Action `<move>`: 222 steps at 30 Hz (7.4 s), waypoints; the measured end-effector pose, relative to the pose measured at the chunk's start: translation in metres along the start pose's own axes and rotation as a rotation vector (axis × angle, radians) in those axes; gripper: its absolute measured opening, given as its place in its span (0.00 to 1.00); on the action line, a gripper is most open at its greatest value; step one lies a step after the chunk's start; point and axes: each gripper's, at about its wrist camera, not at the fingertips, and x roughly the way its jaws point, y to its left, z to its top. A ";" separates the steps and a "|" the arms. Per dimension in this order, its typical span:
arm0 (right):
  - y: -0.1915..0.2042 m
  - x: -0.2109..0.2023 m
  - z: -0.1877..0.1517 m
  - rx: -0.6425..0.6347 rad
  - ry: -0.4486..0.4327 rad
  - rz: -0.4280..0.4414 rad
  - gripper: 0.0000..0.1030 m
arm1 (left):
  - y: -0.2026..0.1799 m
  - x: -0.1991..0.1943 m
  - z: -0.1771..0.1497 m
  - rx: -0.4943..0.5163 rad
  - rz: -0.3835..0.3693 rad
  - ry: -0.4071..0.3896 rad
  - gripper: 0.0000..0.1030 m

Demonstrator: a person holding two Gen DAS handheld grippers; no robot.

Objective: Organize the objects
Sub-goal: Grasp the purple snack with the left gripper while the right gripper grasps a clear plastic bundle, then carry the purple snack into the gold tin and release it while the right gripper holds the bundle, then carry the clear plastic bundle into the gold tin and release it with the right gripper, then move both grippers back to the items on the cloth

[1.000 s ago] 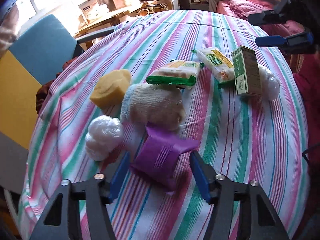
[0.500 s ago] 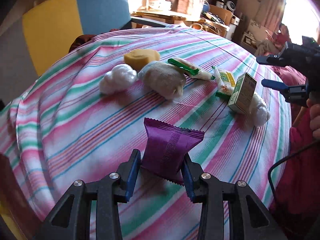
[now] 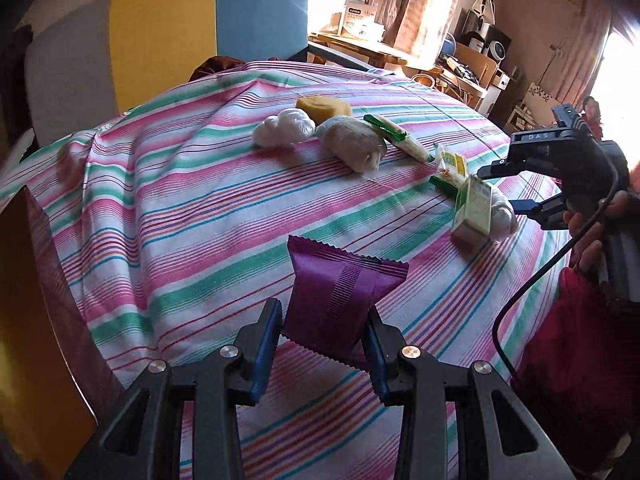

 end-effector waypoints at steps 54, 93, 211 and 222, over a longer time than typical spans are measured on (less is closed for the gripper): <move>0.053 0.021 -0.029 -0.371 0.013 -0.195 0.31 | 0.334 -0.103 -0.035 -0.742 0.523 -0.053 0.51; 0.122 -0.032 -0.060 -0.601 -0.177 -0.034 0.30 | 0.190 -0.192 -0.100 -0.561 0.594 -0.270 0.51; 0.020 -0.023 -0.006 0.023 -0.193 0.198 0.52 | 0.024 -0.063 0.021 -0.006 0.253 -0.117 0.56; 0.009 -0.025 -0.002 0.097 -0.193 0.281 0.52 | -0.032 -0.014 0.086 0.256 0.138 -0.119 0.67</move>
